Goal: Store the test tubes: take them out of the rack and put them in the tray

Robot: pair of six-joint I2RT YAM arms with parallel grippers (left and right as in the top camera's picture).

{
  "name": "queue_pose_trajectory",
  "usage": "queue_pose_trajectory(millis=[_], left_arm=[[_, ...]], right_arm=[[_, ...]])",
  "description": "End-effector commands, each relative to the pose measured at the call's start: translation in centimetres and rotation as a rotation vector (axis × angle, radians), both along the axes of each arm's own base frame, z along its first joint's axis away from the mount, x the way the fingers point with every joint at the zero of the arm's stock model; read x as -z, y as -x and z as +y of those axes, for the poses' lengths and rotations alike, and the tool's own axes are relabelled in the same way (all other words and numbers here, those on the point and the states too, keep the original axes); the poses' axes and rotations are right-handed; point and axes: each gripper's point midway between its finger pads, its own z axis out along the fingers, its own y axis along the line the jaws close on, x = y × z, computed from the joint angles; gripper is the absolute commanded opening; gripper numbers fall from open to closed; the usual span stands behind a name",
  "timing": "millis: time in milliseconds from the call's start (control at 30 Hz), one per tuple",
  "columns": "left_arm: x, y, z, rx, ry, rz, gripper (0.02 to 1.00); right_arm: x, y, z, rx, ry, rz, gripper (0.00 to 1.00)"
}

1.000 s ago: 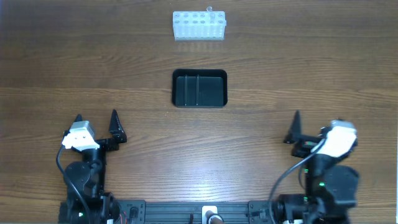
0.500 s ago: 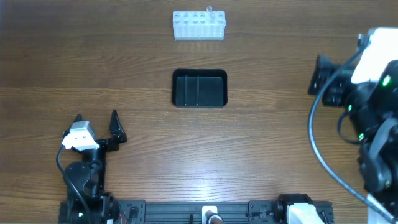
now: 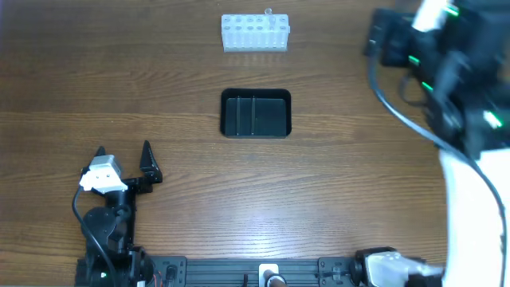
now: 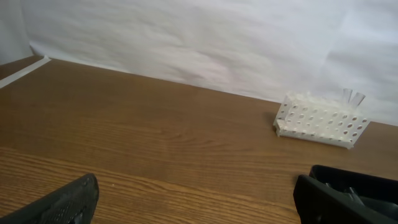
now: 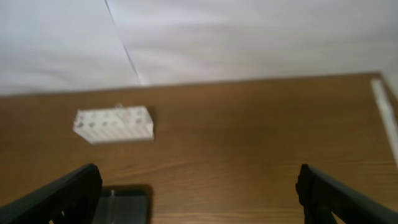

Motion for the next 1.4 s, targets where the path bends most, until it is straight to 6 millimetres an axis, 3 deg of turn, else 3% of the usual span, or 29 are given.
queue_pose_trajectory(millis=[33, 333, 600, 967, 1200, 1400], left_arm=[[0.0, 0.0, 0.2, -0.012, -0.015, -0.004, 0.998], [0.0, 0.0, 0.2, -0.012, -0.015, -0.004, 0.996], [0.0, 0.0, 0.2, -0.012, -0.015, -0.004, 0.998], [0.0, 0.0, 0.2, -0.012, -0.015, -0.004, 0.998], [0.0, 0.0, 0.2, -0.012, -0.015, -0.004, 0.998], [0.0, 0.0, 0.2, -0.012, -0.015, -0.004, 0.998]], right_arm=[[3.5, -3.1, 1.4, 0.045, 0.025, 0.079, 0.991], [8.7, -10.5, 8.3, -0.056, 0.026, 0.075, 0.993], [13.3, -16.0, 12.4, 0.008, 0.075, 0.003, 0.993], [20.1, -20.2, 14.4, 0.077, 0.058, 0.003, 0.993], [24.0, -21.2, 14.9, 0.082, 0.065, 0.042, 0.969], [26.0, -21.7, 15.2, 0.08, 0.073, 0.054, 0.912]])
